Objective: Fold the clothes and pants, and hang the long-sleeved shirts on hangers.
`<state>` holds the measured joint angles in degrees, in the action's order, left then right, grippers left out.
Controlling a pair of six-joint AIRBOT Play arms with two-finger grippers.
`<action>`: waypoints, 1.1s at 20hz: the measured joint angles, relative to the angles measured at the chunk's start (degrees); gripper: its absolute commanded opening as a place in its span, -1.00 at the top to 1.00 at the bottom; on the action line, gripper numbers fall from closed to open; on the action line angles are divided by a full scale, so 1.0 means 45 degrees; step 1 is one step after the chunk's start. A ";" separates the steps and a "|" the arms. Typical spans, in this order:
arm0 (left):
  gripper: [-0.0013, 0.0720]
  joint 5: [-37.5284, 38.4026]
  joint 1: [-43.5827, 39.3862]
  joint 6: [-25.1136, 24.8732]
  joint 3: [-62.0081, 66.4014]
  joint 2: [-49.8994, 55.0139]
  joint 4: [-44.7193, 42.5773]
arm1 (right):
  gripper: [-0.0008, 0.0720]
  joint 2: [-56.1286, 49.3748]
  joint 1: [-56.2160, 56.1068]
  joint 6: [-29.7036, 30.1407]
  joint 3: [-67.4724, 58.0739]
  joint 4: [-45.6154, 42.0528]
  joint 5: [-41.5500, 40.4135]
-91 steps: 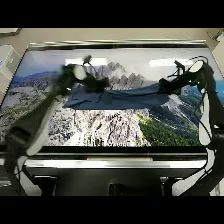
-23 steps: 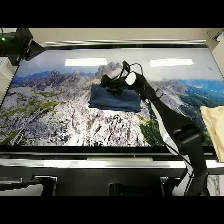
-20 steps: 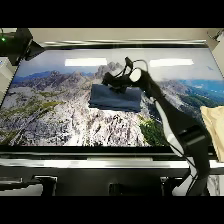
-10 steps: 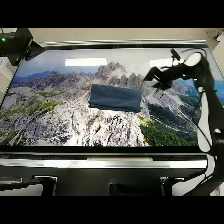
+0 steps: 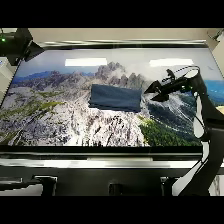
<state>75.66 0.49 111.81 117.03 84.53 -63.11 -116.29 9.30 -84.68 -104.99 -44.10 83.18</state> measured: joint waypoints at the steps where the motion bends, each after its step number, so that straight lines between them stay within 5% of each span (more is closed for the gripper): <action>1: 0.92 0.0000 0.0000 0.0000 0.0000 0.0000 -0.0005 | -0.96 -0.0160 -0.0068 0.0102 0.0000 0.0073 0.0000; 12: 0.92 -0.0005 -0.0005 -0.0010 -0.0019 0.0000 -0.0141 | -0.86 -0.1039 -0.1297 0.0345 -0.0005 0.0437 -0.0933; 15: 0.92 -0.0005 -0.0005 -0.0097 -0.0019 0.0000 -0.0141 | -0.18 -0.1185 -0.1715 0.0243 0.0000 0.0427 -0.1345; 17: 0.92 -0.0005 -0.0005 -0.0141 -0.0019 0.0000 -0.0141 | 0.90 -0.1248 -0.1923 0.0141 0.0010 0.0189 -0.1690; 22: 0.92 -0.0010 -0.0005 -0.0189 -0.0019 0.0000 -0.0136 | 0.89 -0.0908 -0.2074 0.0034 0.0010 0.0500 -0.2249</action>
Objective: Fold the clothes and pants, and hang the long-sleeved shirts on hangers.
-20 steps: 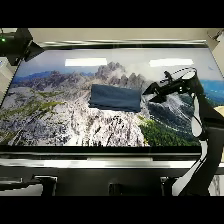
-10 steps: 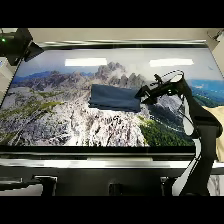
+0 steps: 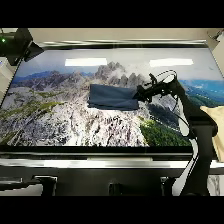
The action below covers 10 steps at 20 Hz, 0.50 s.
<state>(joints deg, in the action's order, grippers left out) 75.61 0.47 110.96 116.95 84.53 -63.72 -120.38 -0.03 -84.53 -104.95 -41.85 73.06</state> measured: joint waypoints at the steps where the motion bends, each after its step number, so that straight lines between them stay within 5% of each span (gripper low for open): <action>1: 0.92 0.0000 0.0000 -0.0010 0.0000 0.0000 0.0000 | 0.89 0.0223 0.0005 -0.0015 -0.0015 0.0078 -0.0214; 10: 0.92 0.0005 0.0005 -0.0126 0.0000 0.0000 0.0000 | 0.89 0.1608 0.2016 -0.1734 -0.1685 -0.0675 -0.2841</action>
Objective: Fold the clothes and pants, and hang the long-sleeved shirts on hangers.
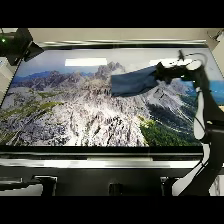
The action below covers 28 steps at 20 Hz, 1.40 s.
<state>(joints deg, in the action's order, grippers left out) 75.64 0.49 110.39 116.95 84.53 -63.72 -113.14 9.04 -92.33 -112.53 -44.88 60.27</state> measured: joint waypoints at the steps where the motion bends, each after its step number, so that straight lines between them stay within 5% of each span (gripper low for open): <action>1: 0.92 -0.0005 -0.0005 -0.0005 0.0000 0.0000 0.0000 | 0.89 0.0034 0.0359 -0.0228 -0.0296 -0.0214 -0.0078; 19: 0.92 -0.0015 0.0000 0.0024 -0.0316 0.0078 0.0010 | 0.89 0.2448 0.7155 -0.1851 -0.1122 -0.3361 0.1656; 28: 0.92 -0.0010 -0.0146 0.0034 -0.0369 0.0078 0.0034 | 0.89 0.4133 0.8213 -0.2409 -0.1127 -0.7300 0.4104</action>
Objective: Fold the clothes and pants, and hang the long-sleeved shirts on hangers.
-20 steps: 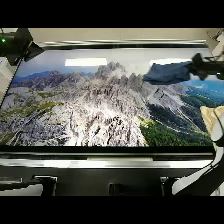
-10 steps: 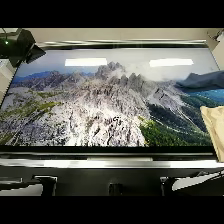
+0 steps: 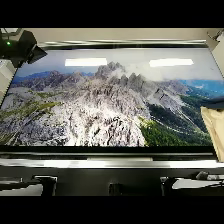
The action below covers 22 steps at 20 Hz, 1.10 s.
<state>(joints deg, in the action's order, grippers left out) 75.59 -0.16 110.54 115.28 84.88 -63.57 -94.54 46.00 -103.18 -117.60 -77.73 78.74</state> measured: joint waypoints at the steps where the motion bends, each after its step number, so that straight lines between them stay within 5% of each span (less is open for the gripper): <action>1: 0.92 0.0000 -0.0034 0.0000 0.0000 0.0000 0.0005 | 0.89 0.0087 0.0024 -0.0097 0.0005 -0.0432 0.0296; 11: 0.92 0.0019 -0.0131 0.0000 0.0000 0.0000 0.0389 | 0.89 0.0549 0.0073 -0.0223 0.1107 -0.4376 0.3215; 22: 0.92 0.0019 -0.0131 0.0000 0.0000 0.0000 0.0457 | 0.88 0.0563 0.0073 -0.0675 0.6892 -0.7907 0.2429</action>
<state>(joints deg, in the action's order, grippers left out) 75.68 -0.75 110.54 115.28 84.88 -61.52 -92.01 46.33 -106.21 -86.59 -113.32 89.67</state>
